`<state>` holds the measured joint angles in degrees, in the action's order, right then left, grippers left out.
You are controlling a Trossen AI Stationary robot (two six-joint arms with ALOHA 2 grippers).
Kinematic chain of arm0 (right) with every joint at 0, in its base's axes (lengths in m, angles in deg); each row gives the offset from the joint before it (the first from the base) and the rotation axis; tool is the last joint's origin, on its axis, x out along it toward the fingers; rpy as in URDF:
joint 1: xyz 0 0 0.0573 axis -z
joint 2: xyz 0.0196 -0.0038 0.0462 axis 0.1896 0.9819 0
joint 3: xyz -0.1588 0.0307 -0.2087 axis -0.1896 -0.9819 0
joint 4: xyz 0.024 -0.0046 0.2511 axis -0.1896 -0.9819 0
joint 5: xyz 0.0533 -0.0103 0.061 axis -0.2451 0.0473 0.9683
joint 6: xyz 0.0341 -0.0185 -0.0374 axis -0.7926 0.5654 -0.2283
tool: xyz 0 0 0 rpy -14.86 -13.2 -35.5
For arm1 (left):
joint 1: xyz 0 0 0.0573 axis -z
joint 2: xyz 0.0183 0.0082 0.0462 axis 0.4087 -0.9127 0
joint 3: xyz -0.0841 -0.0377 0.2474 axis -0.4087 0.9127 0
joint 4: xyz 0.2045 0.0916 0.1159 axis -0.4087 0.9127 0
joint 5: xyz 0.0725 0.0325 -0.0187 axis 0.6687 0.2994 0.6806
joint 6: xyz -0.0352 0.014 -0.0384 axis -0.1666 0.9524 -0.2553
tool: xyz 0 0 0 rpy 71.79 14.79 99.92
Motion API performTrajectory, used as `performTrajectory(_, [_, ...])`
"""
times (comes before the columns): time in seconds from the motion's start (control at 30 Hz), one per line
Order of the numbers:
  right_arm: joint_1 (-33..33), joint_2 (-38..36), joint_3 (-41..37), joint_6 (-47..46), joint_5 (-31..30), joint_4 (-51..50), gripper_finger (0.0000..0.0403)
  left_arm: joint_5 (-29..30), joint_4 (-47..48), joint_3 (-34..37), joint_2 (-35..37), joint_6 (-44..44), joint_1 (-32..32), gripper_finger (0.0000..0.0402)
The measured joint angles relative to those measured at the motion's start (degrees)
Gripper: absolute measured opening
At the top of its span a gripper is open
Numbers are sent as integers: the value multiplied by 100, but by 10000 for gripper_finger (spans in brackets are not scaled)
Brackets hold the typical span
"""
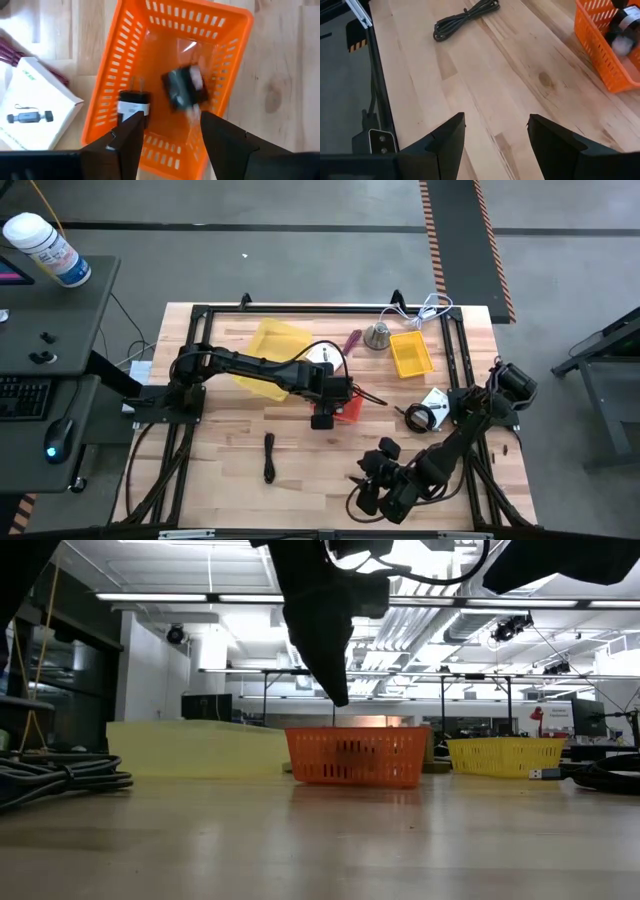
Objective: Pick and place items into bin
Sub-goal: Put the top black charger cable into the light yellow bin
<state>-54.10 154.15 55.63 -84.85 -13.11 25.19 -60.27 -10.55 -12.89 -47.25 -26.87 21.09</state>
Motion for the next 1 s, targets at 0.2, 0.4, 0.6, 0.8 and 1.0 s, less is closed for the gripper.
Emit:
performTrajectory(0.2, [8, 0, 0, -17, 5, -28, 206, 289, 90, 0, 0, -14, 2, 194])
performTrajectory(0.4, [-8, 0, 0, -476, 153, -624, 206, 370, 353, 0, 0, -408, 2, 168])
performTrajectory(0.6, [-84, -2, 0, -999, 401, -1428, 206, 73, 510, 0, 1, -882, 90, 126])
performTrajectory(0.8, [-167, -153, 0, -1461, 729, -2476, 206, -95, 575, 2, 211, -1323, 321, 85])
performTrajectory(1.0, [-237, -464, 0, -1702, 807, -3659, 206, 10, 554, 2, 593, -1820, 737, 46])
